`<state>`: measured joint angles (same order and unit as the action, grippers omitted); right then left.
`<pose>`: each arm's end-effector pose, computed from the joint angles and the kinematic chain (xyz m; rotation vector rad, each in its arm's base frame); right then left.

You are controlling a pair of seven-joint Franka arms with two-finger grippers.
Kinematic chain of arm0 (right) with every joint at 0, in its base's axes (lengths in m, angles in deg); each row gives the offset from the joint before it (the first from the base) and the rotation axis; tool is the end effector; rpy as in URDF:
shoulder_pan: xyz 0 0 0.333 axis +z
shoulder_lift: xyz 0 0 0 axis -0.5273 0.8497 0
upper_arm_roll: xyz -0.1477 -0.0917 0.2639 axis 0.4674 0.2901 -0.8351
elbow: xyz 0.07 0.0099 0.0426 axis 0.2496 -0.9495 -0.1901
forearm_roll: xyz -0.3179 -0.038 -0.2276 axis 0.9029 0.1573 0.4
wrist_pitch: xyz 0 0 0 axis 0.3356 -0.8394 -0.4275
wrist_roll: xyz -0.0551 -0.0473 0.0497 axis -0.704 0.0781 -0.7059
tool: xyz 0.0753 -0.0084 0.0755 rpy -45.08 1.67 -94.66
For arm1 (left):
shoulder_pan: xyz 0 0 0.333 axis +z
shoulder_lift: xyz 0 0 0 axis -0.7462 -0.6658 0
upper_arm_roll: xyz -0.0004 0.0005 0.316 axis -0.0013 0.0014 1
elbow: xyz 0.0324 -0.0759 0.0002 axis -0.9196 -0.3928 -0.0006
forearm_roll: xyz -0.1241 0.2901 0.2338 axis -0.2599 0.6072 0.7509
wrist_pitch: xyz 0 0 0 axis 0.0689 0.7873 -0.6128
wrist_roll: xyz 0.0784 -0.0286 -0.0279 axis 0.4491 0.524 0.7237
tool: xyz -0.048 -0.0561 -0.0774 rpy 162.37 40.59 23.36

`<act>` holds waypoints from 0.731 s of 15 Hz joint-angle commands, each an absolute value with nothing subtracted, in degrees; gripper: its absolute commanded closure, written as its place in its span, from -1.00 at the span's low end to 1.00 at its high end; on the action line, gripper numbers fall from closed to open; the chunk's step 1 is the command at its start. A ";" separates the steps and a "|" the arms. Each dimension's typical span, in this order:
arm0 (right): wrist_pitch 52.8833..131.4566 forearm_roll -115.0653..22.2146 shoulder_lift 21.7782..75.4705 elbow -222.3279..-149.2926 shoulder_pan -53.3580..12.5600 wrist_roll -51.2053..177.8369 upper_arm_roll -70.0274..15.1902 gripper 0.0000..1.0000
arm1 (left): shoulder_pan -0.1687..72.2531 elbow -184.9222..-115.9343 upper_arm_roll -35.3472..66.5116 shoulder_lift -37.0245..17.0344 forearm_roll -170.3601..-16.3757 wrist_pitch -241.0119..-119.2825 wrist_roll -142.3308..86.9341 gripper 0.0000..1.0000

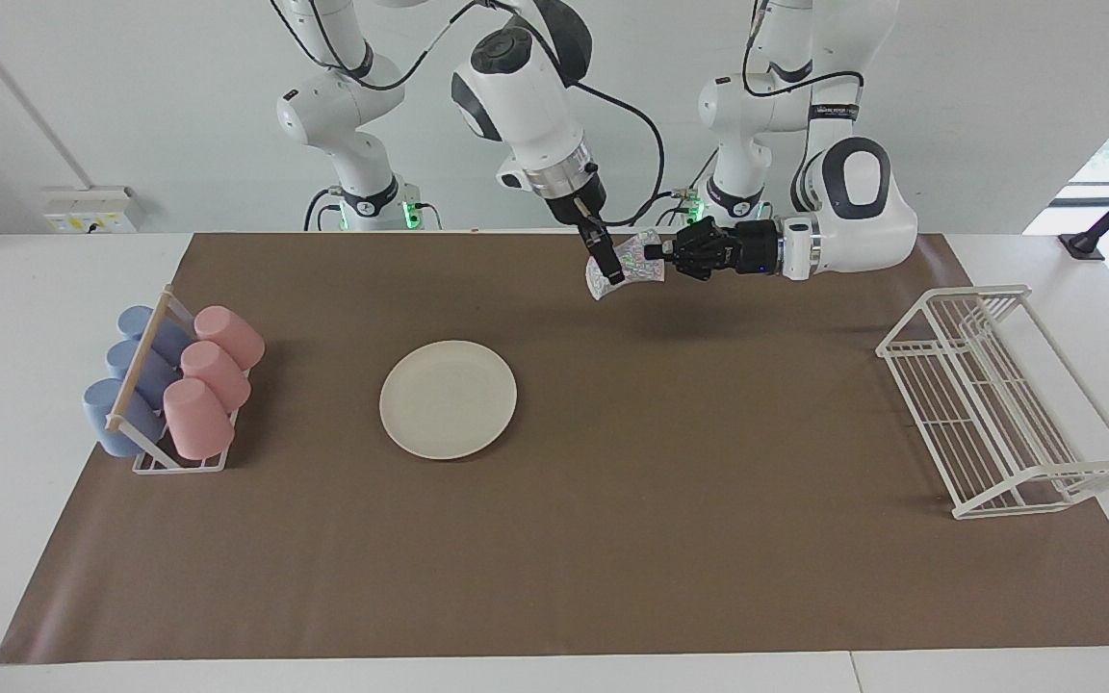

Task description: Wipe plate with sponge

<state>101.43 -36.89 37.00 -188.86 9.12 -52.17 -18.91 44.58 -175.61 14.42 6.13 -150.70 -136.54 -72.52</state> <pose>0.4593 0.3965 0.5124 -2.1474 1.7370 0.3220 0.4506 -0.1623 0.4134 1.7366 -0.0031 -0.2223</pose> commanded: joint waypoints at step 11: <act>107.90 -38.51 36.45 -192.10 10.98 -50.59 -19.25 1.00 | 43.86 -177.55 14.92 8.06 -153.22 -136.77 -73.55 1.00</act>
<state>106.72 -36.94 37.01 -191.03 11.20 -52.17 -18.99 44.55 -175.67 14.42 6.20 -151.84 -136.50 -72.57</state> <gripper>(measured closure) 0.529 0.969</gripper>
